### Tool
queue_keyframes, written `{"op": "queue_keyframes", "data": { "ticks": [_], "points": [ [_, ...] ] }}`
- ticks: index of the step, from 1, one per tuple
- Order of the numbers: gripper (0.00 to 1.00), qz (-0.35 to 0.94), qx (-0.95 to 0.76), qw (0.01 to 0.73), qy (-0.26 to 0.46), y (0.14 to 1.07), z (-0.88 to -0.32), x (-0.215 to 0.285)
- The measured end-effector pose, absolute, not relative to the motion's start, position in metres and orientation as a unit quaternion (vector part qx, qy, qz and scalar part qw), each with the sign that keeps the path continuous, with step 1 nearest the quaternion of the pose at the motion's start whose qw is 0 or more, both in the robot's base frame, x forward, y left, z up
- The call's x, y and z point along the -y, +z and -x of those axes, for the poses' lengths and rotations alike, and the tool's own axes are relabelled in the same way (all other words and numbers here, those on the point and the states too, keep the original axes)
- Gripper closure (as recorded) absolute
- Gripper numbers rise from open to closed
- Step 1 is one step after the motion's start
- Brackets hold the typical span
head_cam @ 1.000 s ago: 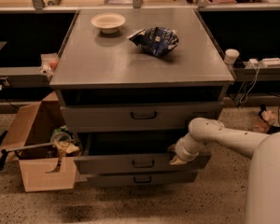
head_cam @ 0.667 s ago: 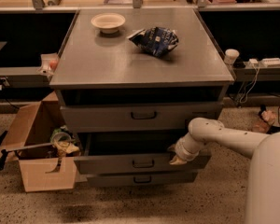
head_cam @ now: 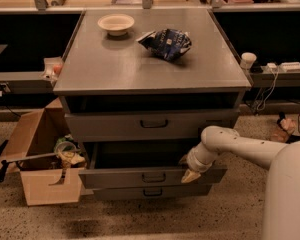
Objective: Open middle drawer
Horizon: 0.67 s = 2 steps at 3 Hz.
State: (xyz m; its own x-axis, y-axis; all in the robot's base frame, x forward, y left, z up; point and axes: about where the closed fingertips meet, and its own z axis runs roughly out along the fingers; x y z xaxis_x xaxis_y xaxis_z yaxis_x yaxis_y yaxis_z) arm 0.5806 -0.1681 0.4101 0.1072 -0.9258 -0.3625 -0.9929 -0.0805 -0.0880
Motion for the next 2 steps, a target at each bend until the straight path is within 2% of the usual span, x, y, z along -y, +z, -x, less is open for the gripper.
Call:
{"op": "queue_keyframes", "data": {
  "ticks": [1,2],
  "points": [
    [0.0,0.727,-0.66,0.157,0.107,0.4101,-0.5806,0.168],
    [0.0,0.727,-0.66,0.156,0.107,0.4094,-0.5799,0.1677]
  ]
}}
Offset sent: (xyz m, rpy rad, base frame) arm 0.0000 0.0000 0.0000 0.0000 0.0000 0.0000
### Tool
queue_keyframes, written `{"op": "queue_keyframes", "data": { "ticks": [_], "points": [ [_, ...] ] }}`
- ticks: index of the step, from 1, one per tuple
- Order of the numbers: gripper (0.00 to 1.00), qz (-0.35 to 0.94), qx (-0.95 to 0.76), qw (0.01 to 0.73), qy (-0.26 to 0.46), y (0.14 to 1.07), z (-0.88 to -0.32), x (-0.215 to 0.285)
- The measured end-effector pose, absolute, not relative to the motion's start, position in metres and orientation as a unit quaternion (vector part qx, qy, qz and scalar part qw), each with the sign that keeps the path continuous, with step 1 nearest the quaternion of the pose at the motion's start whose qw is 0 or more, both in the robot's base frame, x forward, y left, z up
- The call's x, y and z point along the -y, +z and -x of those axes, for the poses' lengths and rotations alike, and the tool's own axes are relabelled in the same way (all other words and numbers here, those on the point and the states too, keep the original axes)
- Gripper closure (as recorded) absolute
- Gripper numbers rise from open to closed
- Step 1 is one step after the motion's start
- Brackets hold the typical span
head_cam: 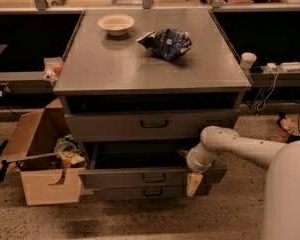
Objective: Open middle drawer
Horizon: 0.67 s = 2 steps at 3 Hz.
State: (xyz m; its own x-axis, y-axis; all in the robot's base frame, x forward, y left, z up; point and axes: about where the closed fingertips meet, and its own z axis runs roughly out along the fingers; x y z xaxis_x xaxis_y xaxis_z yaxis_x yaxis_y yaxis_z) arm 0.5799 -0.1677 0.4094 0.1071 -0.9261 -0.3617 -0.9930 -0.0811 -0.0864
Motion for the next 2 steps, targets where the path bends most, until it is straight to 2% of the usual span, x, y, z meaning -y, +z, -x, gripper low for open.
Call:
{"op": "queue_keyframes", "data": {
  "ticks": [1,2],
  "points": [
    [0.0,0.735,-0.656,0.13,0.114,0.398,-0.557,0.166],
    [0.18,0.738,-0.655,0.11,0.124,0.39,-0.533,0.167]
  ]
}}
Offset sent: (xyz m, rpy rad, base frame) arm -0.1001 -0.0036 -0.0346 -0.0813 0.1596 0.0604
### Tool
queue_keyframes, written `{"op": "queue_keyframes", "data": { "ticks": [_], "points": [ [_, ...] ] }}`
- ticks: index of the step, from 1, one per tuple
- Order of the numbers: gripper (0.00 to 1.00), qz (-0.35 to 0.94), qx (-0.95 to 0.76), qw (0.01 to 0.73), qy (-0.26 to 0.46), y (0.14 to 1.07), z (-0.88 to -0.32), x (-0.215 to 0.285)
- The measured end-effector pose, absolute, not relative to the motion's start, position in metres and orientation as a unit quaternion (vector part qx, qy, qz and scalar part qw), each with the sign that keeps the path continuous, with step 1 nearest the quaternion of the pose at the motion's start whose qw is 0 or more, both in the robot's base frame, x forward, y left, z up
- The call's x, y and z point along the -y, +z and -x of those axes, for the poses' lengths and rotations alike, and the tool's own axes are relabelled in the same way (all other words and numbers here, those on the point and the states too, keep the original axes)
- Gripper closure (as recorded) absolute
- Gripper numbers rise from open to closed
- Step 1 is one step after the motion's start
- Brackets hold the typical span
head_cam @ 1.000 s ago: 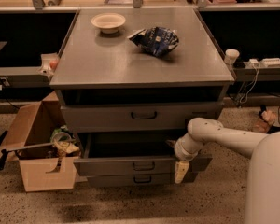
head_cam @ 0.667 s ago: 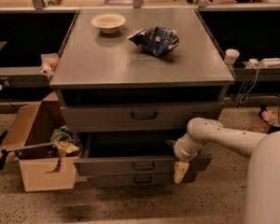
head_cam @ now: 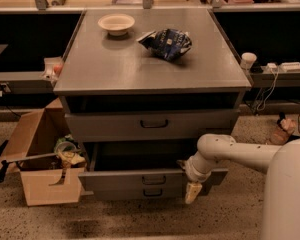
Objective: Open middle drawer
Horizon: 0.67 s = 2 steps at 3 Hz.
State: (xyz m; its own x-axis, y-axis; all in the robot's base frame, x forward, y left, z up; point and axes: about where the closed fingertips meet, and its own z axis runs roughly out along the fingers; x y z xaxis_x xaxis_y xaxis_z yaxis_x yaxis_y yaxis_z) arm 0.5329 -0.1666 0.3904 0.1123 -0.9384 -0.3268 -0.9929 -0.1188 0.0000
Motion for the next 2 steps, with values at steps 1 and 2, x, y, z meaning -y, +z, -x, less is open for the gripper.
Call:
{"op": "queue_keyframes", "data": {
  "ticks": [1,2],
  "points": [
    [0.41,0.738,-0.655,0.11,0.124,0.3959,-0.5341,0.1665],
    [0.64,0.738,-0.655,0.11,0.124,0.3977,-0.5353,0.1664]
  ]
}}
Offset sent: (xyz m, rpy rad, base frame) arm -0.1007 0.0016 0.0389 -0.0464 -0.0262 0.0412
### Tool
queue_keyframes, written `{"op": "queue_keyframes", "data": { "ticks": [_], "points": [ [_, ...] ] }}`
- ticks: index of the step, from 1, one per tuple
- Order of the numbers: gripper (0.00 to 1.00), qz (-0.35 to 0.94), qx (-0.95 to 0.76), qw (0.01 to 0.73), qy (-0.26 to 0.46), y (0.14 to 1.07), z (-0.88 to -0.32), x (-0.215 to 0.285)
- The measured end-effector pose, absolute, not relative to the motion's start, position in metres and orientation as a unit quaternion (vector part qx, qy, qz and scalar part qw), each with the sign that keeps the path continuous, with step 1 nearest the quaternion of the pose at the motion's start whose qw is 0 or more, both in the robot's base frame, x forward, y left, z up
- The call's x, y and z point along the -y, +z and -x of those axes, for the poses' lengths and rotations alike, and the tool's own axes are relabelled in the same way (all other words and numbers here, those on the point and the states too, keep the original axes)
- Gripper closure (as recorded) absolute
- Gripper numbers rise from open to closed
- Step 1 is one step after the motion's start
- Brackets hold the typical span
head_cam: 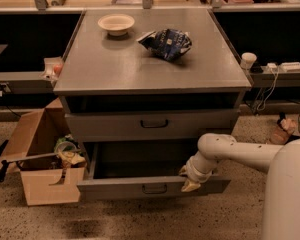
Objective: Open middle drawer
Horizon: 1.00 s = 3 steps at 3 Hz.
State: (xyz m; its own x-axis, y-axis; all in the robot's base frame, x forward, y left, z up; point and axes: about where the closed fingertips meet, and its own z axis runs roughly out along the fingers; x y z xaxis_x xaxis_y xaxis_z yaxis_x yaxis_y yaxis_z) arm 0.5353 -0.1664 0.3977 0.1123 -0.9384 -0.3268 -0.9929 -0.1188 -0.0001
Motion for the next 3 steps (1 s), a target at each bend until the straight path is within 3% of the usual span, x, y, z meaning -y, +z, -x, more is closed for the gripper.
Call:
{"op": "queue_keyframes", "data": {
  "ticks": [1,2,3],
  "points": [
    [0.88,0.739,-0.653,0.109,0.123,0.401,-0.524,0.165],
    [1.0,0.739,-0.653,0.109,0.123,0.401,-0.524,0.165],
    [1.0,0.738,-0.653,0.116,0.127,0.401,-0.51,0.162]
  ]
}}
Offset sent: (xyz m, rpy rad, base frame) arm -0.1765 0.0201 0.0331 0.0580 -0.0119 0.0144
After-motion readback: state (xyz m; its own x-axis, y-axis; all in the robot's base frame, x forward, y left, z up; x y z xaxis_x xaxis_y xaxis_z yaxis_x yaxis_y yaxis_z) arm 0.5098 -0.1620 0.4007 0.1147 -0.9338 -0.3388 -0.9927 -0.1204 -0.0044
